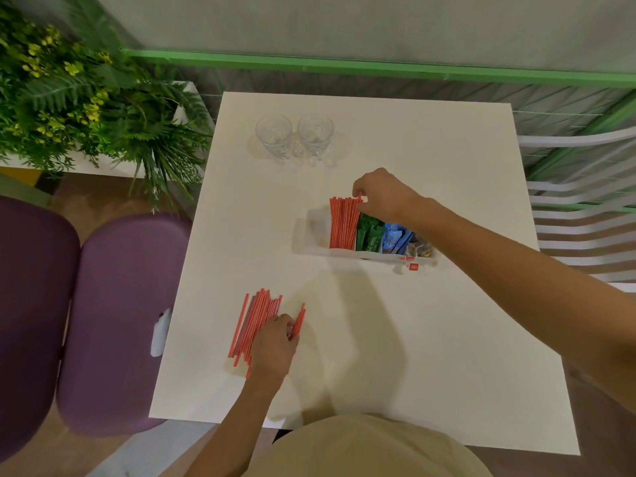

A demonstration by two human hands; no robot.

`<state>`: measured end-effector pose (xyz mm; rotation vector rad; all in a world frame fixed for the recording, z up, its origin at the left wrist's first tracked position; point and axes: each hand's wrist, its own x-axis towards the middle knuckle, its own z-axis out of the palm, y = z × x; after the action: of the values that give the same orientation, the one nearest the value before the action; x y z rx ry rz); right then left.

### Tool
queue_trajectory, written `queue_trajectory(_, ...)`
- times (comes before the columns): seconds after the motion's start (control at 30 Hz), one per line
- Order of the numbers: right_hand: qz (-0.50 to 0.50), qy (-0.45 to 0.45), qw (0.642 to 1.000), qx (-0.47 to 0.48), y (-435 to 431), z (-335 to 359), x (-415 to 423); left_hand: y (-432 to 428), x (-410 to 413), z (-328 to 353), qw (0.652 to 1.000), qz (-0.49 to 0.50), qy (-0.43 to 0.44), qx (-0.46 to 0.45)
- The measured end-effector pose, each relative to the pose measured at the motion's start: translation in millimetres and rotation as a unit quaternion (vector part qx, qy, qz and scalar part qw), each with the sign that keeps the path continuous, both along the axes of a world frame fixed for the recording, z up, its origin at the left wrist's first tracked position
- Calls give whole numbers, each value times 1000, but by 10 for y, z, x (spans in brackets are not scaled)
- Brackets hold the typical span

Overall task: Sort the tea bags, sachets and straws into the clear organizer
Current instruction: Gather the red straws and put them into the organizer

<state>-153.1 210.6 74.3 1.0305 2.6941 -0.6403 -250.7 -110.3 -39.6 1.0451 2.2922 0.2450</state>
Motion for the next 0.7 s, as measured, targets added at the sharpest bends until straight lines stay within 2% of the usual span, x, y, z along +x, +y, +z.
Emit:
queue_trajectory(0.1,-17,50,999,3,-72,100,71,10,8,3,1000,-3,10,-6)
queue_trajectory(0.2,-35,111,992,-43,-296,161,164,23,18,24,1000,-12,18,-19)
queue_trajectory(0.3,-66,136,979,-134,-618,46,317,35,29,39,999,-27,24,-35)
queue_trajectory(0.4,-113,117,959,-233,-981,-238,483,43,49,61,998,-34,16,-43)
queue_trajectory(0.53,-192,104,915,-339,-1463,-673,599,40,45,61,999,-11,-34,-32)
queue_trajectory(0.7,-272,69,860,-426,-1935,-895,610,38,64,130,984,53,-170,-6)
